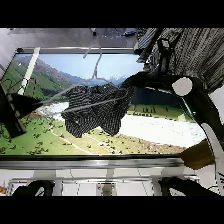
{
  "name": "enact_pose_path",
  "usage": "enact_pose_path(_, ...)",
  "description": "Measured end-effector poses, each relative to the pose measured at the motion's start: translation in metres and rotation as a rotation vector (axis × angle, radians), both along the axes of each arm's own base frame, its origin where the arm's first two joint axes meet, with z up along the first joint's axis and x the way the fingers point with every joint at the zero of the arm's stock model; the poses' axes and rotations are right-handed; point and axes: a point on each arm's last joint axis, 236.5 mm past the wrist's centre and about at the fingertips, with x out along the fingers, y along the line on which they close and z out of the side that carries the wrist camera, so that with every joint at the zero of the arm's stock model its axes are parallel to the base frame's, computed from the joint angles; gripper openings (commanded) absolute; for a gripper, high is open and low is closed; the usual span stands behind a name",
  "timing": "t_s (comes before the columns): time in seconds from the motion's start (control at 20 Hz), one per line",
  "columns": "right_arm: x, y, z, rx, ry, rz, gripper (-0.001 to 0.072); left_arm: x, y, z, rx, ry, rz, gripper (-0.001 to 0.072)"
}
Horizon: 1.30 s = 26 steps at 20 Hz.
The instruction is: Fold the clothes and pants, and hang the long-sleeved shirts on hangers.
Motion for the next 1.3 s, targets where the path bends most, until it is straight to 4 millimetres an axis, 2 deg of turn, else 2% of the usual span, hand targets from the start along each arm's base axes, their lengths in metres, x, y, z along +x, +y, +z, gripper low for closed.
enact_pose_path(0.15, -0.011, 0.016, 0.007, 0.012, -0.010, 0.040, 0.0027, 0.013, -0.001, -0.009, -0.002, 0.013, 0.002, 0.0055)
enact_pose_path(0.45, -0.042, 0.047, 0.042, 0.070, -0.066, 0.146, 0.0026, 0.026, -0.010, -0.062, -0.019, 0.105, -0.002, 0.0055)
enact_pose_path(0.7, -0.083, 0.082, 0.067, 0.130, -0.087, 0.288, 0.0027, 0.052, -0.022, -0.076, -0.141, 0.043, 0.035, 0.0055)
enact_pose_path(1.0, -0.128, 0.123, 0.078, 0.181, -0.084, 0.450, 0.0027, 0.065, -0.026, -0.113, -0.228, 0.072, 0.092, 0.0055)
enact_pose_path(1.2, -0.163, 0.148, 0.078, 0.189, -0.066, 0.568, 0.0035, 0.077, -0.024, -0.120, -0.296, 0.061, 0.150, 0.0055)
enact_pose_path(1.25, -0.166, 0.150, 0.076, 0.176, -0.068, 0.582, 0.0070, 0.078, -0.025, -0.120, -0.308, 0.060, 0.157, 0.0055)
enact_pose_path(1.3, -0.167, 0.150, 0.073, 0.154, -0.075, 0.588, 0.0166, 0.079, -0.025, -0.120, -0.315, 0.057, 0.163, 0.0055)
